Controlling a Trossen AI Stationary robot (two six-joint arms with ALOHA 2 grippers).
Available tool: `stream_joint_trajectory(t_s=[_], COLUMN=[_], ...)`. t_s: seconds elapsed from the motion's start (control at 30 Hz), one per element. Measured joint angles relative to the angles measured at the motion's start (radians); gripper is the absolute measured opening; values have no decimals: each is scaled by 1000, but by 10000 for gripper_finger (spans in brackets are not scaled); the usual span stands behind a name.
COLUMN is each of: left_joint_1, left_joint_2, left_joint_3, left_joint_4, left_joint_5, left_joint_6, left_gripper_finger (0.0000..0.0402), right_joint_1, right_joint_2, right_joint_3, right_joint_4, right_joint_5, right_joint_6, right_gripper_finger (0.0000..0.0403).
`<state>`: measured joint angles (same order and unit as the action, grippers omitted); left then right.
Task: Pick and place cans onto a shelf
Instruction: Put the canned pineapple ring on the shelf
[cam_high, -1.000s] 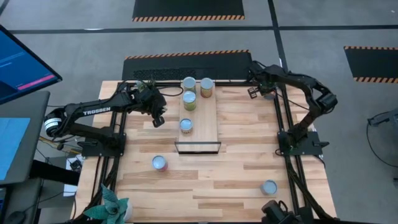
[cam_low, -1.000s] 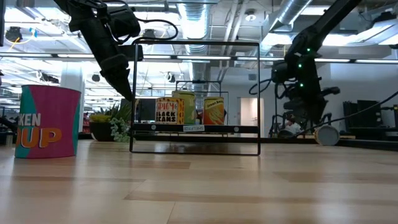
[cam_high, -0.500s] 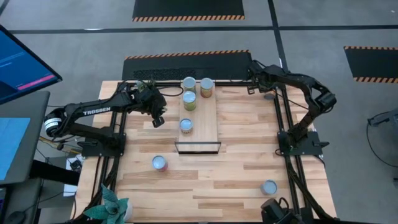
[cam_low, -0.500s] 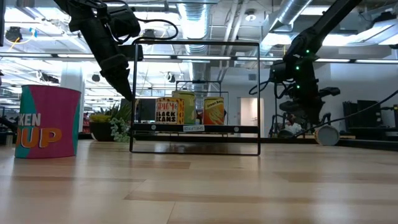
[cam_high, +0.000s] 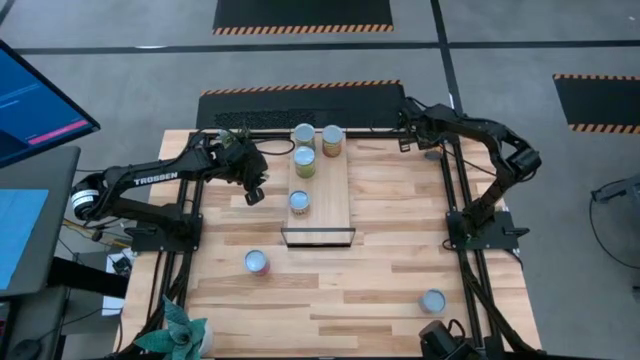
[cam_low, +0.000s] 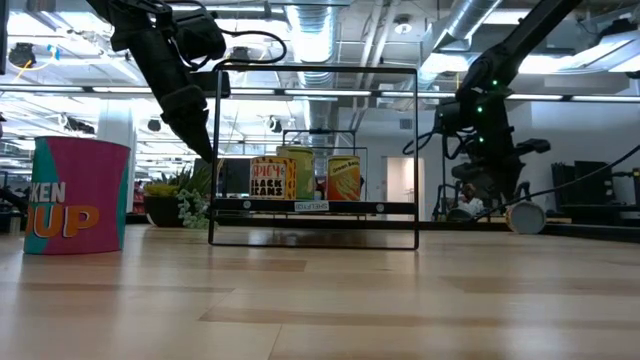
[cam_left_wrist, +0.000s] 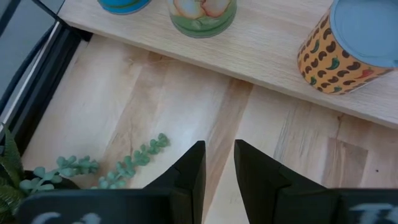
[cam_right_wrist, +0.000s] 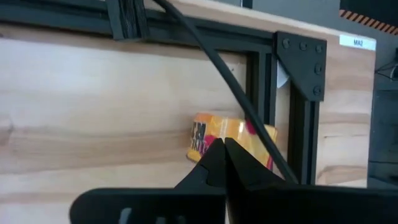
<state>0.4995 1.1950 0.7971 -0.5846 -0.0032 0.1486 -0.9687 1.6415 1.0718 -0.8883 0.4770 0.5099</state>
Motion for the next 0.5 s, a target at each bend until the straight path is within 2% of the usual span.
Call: stream_joint_trajectory(t_s=[0.5], left_joint_1=[0], left_joint_2=[0], left_joint_3=[0], left_joint_4=[0], left_joint_5=[-1], left_joint_6=[2], left_gripper_finger=[73], right_joint_1=[21], right_joint_2=[0], right_joint_3=[0], right_joint_4=[-61], right_joint_5=[22], right_joint_6=[106], right_gripper_finger=[4])
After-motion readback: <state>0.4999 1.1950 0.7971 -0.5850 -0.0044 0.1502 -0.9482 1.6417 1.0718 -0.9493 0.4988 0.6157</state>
